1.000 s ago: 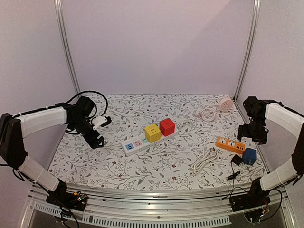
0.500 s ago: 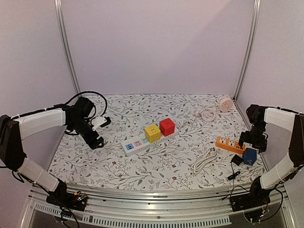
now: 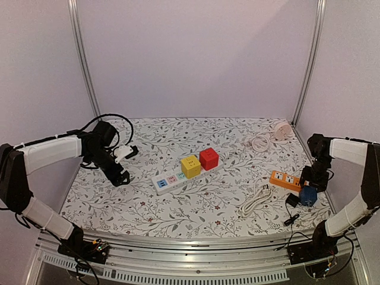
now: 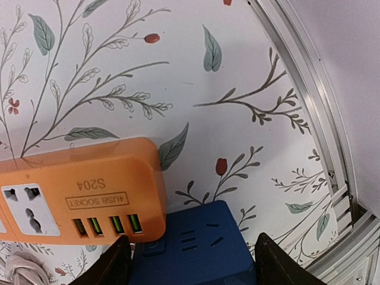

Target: Insert the plug

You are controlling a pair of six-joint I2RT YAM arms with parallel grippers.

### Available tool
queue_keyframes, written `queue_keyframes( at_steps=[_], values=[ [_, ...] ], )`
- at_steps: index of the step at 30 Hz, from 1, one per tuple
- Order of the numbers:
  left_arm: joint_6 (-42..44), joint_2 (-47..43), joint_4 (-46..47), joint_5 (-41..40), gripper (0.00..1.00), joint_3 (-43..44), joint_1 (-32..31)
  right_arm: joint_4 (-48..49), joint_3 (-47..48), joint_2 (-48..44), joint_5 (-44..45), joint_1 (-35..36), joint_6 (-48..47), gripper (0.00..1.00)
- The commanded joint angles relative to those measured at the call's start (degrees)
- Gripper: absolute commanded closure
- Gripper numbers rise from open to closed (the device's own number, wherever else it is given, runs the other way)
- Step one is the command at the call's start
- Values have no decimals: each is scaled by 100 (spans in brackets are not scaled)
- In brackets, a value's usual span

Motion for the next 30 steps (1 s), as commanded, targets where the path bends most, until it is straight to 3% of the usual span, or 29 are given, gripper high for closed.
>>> queue_keyframes(
  at_steps=[1, 11, 22, 26, 30],
  values=[
    [45, -98, 14, 120, 7, -25, 85, 51, -283, 23, -522, -20, 53, 39],
    [47, -94, 4, 108, 7, 4, 92, -38, -113, -436, -1185, 254, 335, 100],
    [129, -309, -553, 749, 6, 766, 624, 250, 1844, -1015, 691, 2803, 906, 100],
    [221, -374, -1066, 1275, 5, 1613, 725, 866, 2723, -761, 1042, 3637, 958, 100],
    [211, -254, -1874, 2333, 1, 2978, 711, 2069, 3492, -316, 1255, 4435, 884, 100]
  ],
)
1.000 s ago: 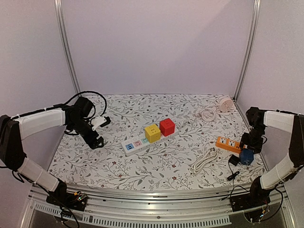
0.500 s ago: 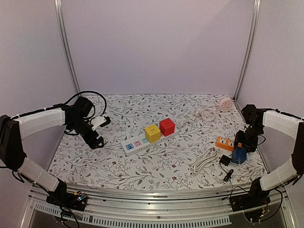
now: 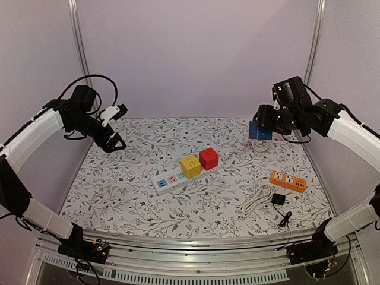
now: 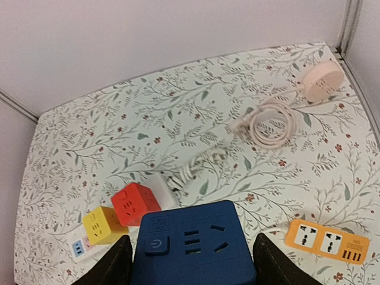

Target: Insert the plug

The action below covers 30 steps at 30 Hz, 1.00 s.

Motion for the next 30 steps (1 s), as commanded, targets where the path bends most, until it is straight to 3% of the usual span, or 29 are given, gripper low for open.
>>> queue_keyframes(
  at_steps=[1, 7, 10, 15, 18, 21, 26, 30],
  values=[
    [13, -27, -1088, 1381, 1, 1397, 8, 1615, 843, 546, 479, 793, -26, 100],
    [-16, -315, -1679, 1893, 1, 2740, -58, 3187, 1717, 1351, 286, 1651, -430, 100],
    [-60, -712, -1178, 1808, 0, 2769, -433, 3843, 1865, 1640, 87, 1907, -361, 100],
    [-260, -1033, 1106, -97, 1, 2018, -2441, 4678, 1976, 1863, -51, 2232, -146, 100],
    [-350, -623, 1694, -960, 1, 2072, -3158, 4886, 1963, 1854, 62, 2387, -128, 100],
    [-865, -77, 1841, -1287, 1, 2552, -3272, 5061, 1790, 1762, 135, 2471, -86, 100],
    [-957, 399, 1810, -745, 1, 2857, -3302, 5219, 1593, 1644, 215, 2491, 38, 100],
    [-1411, 745, 1707, -830, 1, 3202, -3317, 5221, 1569, 1592, 174, 2491, 21, 100]
  ],
)
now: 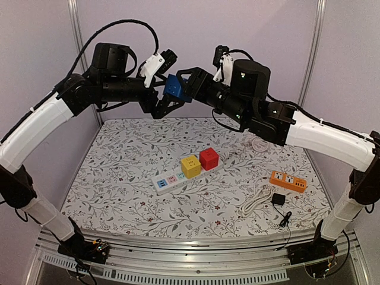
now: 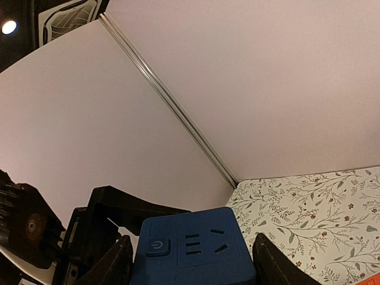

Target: Insert the plug

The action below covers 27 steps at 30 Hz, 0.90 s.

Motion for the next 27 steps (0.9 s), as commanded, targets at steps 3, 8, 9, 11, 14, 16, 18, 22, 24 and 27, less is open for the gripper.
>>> queue_keyframes(
  at_steps=[3, 8, 9, 11, 14, 16, 18, 22, 24, 27],
  values=[
    [-692, 310, 19, 30, 1, 667, -69, 345, -52, -287, 71, 17, 34, 100],
    [-730, 437, -182, 351, 39, 913, -69, 429, -76, -255, 9, 15, 62, 100],
    [-765, 499, -294, 449, 50, 1028, -75, 447, -79, -248, -12, 16, 71, 100],
    [-810, 606, -525, 679, 70, 1295, -69, 470, -66, -245, -41, 11, 73, 100],
    [-863, 655, -662, 846, 100, 1430, -69, 497, -73, -257, -82, 13, 74, 100],
    [-765, 618, -724, 908, 100, 1390, -69, 519, -95, -268, -172, 16, 46, 100],
    [-591, 535, -820, 963, 100, 1321, -60, 554, -163, -329, -432, 19, -234, 84],
    [138, 236, -1156, 1408, 100, 1113, -41, 545, -813, -935, -1035, 19, -1841, 2],
    [503, 76, -1398, 1600, 100, 1005, -42, 366, -1280, -1428, -1591, 8, -3006, 1],
    [1071, -65, -1970, 2005, 100, 961, -84, -656, -1833, -2235, -3362, 6, -4539, 1]
  ],
)
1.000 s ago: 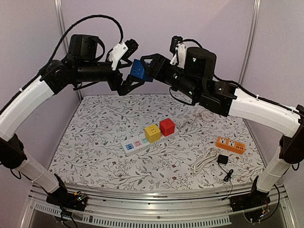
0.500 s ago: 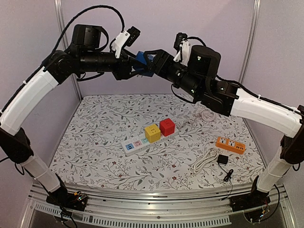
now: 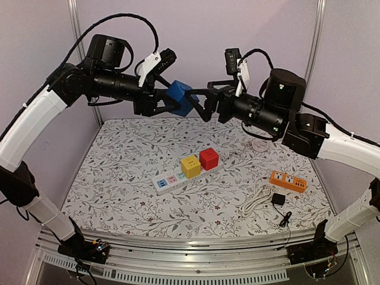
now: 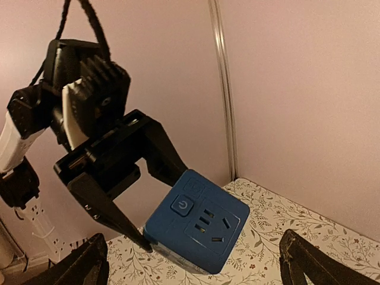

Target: Insert the plug

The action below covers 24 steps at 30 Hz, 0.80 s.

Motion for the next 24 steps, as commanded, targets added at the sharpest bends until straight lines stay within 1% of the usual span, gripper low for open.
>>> queue_keyframes(
  at_steps=[1, 2, 3, 4, 5, 9, 12, 16, 20, 22, 24],
  values=[
    [1159, -384, -935, 891, 100, -41, -140, -1483, -517, -1174, -2666, 20, -3177, 1],
    [1414, -414, -1196, 967, 100, -41, -232, -1974, -544, -1257, -3067, 21, -3722, 1],
    [1718, -424, -1539, 984, 100, -50, -416, -2304, -553, -1312, -3194, 22, -4040, 1],
    [2123, -440, -1776, 940, 100, -64, -572, -2434, -552, -1319, -3105, 14, -4260, 1],
    [2337, -456, -1974, 867, 100, -83, -725, -2522, -539, -1290, -2948, 21, -4291, 1],
    [2358, -480, -2046, 832, 100, -114, -971, -3234, -136, -984, -2938, 17, -4700, 1],
    [2347, -462, -2014, 697, 100, -133, -1054, -3524, 301, -516, -3120, 22, -4582, 1],
    [2310, -434, -1918, 566, 100, -142, -1135, -3228, 622, 46, -3322, 37, -4332, 1],
    [2290, -429, -1884, 416, 100, -175, -1150, -2574, 536, 253, -3393, 37, -4035, 1],
    [2288, -449, -1856, 399, 100, -217, -1150, -2250, 544, 327, -3304, 36, -3760, 3],
    [2290, -444, -1813, 384, 100, -264, -1150, -2190, 628, 398, -3228, 34, -3501, 6]
  ],
)
